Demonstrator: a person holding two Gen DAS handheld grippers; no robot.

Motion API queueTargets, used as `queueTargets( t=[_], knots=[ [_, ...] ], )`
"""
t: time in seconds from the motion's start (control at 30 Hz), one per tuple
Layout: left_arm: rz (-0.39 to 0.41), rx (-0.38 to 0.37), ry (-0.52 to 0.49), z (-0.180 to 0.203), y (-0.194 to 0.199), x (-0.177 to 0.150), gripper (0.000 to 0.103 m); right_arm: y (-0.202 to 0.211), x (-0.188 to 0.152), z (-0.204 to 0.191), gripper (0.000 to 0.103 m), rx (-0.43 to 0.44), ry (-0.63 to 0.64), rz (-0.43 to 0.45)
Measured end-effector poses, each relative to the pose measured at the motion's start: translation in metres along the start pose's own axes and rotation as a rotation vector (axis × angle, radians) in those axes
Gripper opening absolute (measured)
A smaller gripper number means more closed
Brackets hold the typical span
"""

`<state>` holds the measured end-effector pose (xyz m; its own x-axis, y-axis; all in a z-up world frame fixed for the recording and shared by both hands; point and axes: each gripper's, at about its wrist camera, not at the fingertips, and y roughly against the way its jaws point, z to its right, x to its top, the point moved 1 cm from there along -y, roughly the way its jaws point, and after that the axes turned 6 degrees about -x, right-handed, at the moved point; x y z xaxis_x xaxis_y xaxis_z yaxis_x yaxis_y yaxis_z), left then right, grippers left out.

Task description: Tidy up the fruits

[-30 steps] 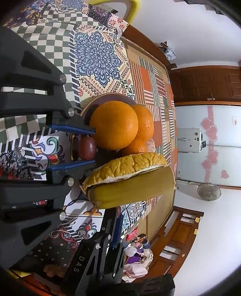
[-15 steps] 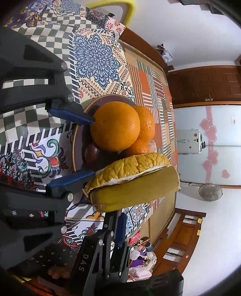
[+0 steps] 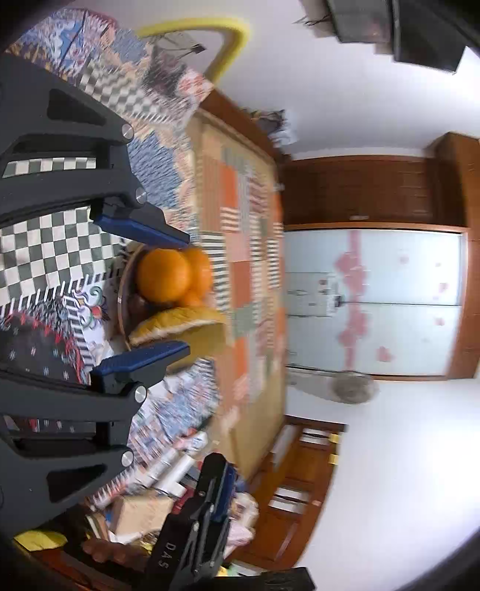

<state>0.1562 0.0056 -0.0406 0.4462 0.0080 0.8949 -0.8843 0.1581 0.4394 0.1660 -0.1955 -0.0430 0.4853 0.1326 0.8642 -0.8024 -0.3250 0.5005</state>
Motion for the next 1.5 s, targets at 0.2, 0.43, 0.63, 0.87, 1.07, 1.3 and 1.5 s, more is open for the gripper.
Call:
queueTargets(
  t=[0.2, 0.43, 0.63, 0.87, 1.07, 1.3, 1.5],
  knots=[
    [0.159, 0.003, -0.049, 0.027, 0.083, 0.018, 0.051, 0.078, 0.015, -0.026, 0.031, -0.024, 0.002, 0.174],
    [0.270, -0.008, -0.072, 0.048, 0.150, 0.019, 0.064, 0.136, 0.015, -0.052, 0.041, -0.044, -0.006, 0.316],
    [0.314, 0.012, -0.083, 0.051, 0.178, 0.013, 0.072, 0.154, 0.010, -0.062, 0.065, -0.086, -0.005, 0.380],
    [0.337, 0.030, -0.091, 0.056, 0.190, 0.005, 0.085, 0.162, 0.001, -0.065, 0.085, -0.113, -0.015, 0.402],
    [0.338, 0.028, -0.090, 0.058, 0.193, 0.000, 0.090, 0.169, -0.003, -0.064, 0.088, -0.119, -0.017, 0.409],
    [0.342, 0.028, -0.084, 0.059, 0.194, -0.002, 0.097, 0.171, -0.008, -0.067, 0.089, -0.121, -0.013, 0.406],
    [0.344, 0.028, -0.081, 0.059, 0.195, -0.003, 0.099, 0.171, -0.012, -0.065, 0.089, -0.116, -0.016, 0.399]
  ],
)
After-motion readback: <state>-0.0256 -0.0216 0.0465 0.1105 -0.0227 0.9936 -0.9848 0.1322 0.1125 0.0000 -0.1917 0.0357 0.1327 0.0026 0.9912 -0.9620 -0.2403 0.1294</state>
